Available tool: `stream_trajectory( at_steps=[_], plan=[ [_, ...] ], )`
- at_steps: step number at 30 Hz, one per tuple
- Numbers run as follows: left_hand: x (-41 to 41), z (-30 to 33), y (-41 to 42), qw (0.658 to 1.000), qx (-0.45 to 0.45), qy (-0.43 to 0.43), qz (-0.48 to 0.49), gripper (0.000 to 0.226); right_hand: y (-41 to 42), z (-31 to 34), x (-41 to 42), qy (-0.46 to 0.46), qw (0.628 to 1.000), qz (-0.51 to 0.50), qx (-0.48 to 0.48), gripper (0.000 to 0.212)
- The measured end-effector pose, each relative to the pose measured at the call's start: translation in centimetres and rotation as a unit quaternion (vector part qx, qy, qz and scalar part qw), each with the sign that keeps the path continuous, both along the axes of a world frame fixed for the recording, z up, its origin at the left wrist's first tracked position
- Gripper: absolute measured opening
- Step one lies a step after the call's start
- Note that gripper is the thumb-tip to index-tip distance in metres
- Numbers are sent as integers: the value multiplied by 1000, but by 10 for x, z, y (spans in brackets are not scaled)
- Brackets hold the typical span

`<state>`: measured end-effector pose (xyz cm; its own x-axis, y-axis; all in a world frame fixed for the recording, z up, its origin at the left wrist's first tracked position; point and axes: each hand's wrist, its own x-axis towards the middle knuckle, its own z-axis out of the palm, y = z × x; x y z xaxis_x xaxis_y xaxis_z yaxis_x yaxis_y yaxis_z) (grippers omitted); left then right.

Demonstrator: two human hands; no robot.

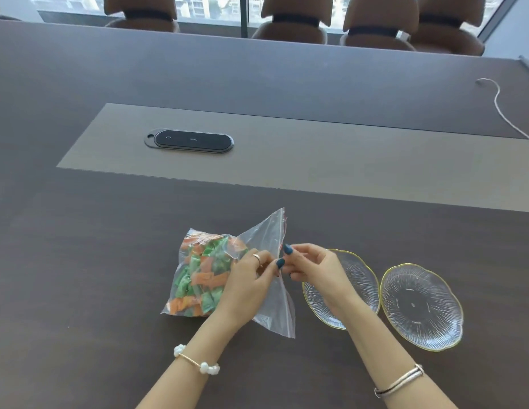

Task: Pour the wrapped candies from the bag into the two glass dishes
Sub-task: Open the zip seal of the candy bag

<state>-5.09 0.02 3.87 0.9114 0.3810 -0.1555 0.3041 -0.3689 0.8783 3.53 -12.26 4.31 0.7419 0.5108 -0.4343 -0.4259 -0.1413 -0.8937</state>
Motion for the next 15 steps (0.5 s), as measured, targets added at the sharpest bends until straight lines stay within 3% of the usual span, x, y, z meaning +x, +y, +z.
stream_trajectory(
  at_steps=[5,10,15],
  plan=[
    [2,-4,2,992,-129,-5,7,27,-14,-12,-26,4,999,45,-9,13],
    [5,-8,-1,987,-160,-23,7,29,-15,-14,-26,18,998,51,15,7],
    [7,-6,-1,986,-166,-24,9,27,-13,-15,-26,92,993,34,69,12]
  ],
)
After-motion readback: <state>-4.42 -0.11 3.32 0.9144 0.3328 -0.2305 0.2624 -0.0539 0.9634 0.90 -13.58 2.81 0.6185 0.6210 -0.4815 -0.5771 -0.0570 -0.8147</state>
